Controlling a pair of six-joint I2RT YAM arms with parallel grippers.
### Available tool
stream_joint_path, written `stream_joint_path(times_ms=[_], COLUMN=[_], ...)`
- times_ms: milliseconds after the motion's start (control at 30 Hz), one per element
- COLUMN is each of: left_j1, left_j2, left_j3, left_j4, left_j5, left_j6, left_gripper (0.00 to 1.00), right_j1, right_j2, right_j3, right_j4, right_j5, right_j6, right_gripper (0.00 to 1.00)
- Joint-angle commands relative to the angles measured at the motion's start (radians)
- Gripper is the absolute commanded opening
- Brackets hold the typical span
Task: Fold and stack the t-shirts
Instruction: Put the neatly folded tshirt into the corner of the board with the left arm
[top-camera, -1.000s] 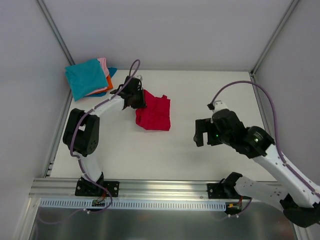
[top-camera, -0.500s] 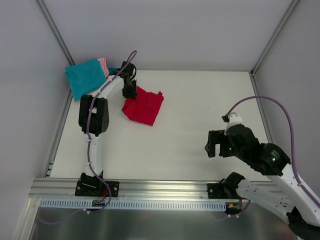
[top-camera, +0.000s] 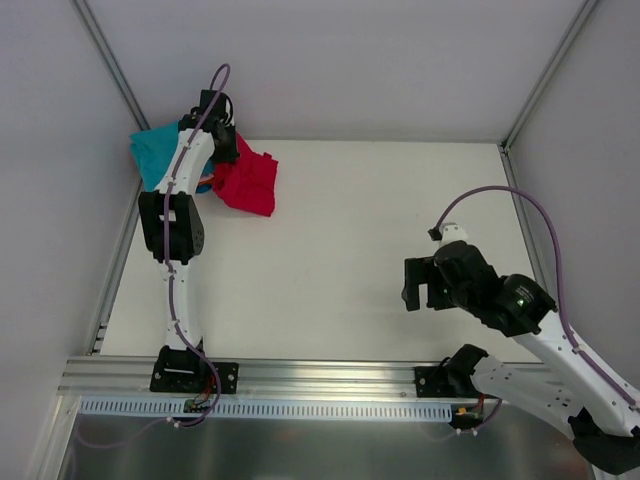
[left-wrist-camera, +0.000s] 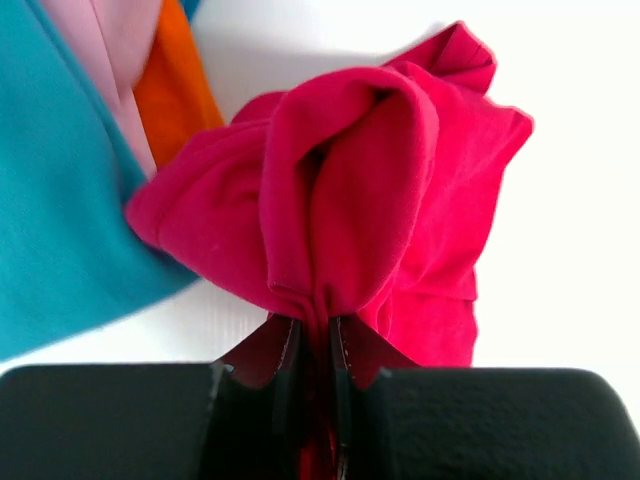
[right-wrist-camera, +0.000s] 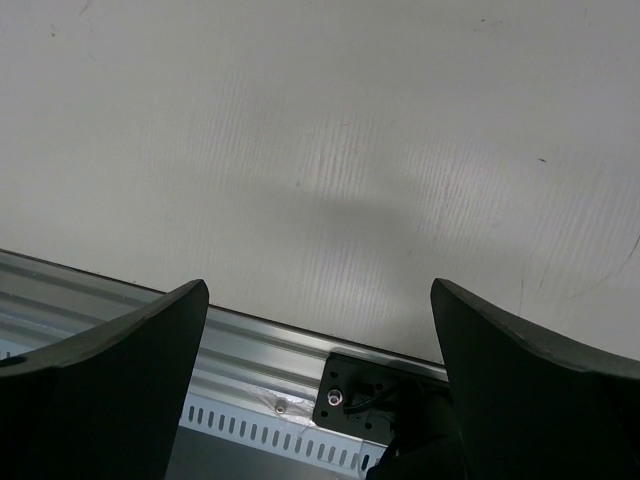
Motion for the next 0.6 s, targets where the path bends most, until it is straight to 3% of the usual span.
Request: stream_joint_path(times_ms=[0, 267, 567], left_j1=[-0.001, 0.022, 0.033], left_j2=[0.023, 0.040, 0.056], left_j3=[0.129, 0.152, 0.202], left_j4=[-0.036, -0.009, 0.038], left_j5=[-0.030, 0.061, 0.064], left_j6=[0.076, 0.113, 0.200], left_gripper=[0.00, 0.00, 0.00], right_j1=[-0.006, -0.009, -0.019], right_j2=[0.012, 0.029, 0.044], right_j3=[-0.010, -0.024, -0.021], right_j4=[0.051, 0.054, 0.006], right_j5=[-0.017, -0.028, -0.035], right_j6=[0.011, 0.019, 0.012], right_gripper=[0.99, 0.99, 0.99])
